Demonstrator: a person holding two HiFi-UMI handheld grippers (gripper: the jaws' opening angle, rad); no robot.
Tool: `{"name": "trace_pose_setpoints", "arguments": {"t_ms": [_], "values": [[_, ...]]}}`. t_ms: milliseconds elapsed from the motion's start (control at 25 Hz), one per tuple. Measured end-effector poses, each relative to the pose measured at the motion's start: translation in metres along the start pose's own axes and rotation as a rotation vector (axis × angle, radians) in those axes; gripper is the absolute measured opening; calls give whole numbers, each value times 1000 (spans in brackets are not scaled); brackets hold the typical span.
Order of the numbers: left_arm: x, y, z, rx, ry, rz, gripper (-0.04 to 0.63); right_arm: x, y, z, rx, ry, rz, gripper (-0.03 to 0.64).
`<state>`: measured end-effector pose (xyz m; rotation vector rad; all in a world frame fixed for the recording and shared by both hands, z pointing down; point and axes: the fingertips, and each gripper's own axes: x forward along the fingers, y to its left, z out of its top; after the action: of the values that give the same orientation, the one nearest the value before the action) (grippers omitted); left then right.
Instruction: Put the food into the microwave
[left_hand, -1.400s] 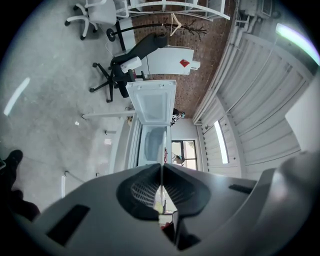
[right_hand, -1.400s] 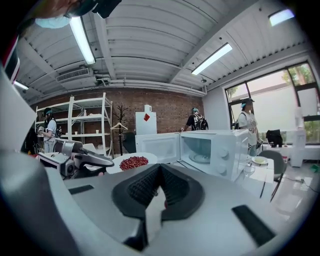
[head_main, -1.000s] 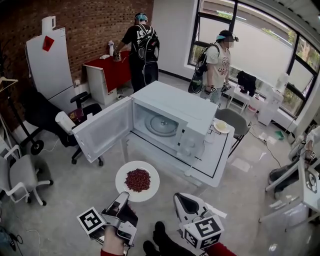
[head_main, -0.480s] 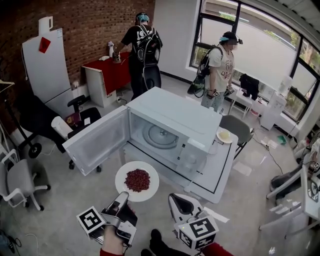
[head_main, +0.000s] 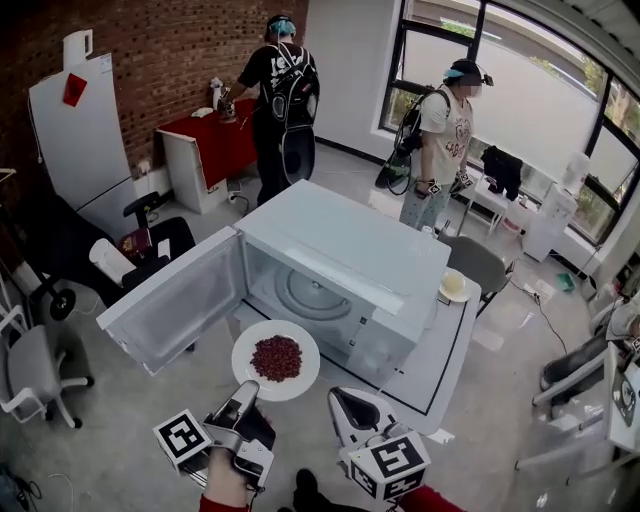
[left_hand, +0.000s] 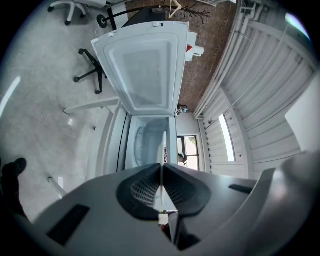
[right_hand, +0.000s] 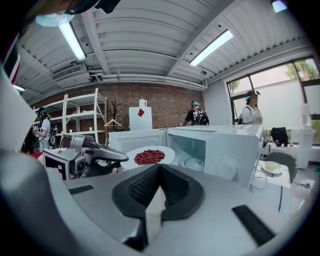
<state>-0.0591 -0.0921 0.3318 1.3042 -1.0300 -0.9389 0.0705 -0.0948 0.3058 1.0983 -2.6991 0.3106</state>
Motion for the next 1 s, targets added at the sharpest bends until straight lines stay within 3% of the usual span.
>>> {"name": "trace_pose_setpoints", "arguments": {"t_ms": [480, 1000], "values": [[40, 36, 47, 2, 43, 23, 24, 66, 6, -30, 10, 64, 14, 14], [84, 56, 65, -32, 137, 38, 25, 109, -11, -40, 12, 161, -59, 14]]}}
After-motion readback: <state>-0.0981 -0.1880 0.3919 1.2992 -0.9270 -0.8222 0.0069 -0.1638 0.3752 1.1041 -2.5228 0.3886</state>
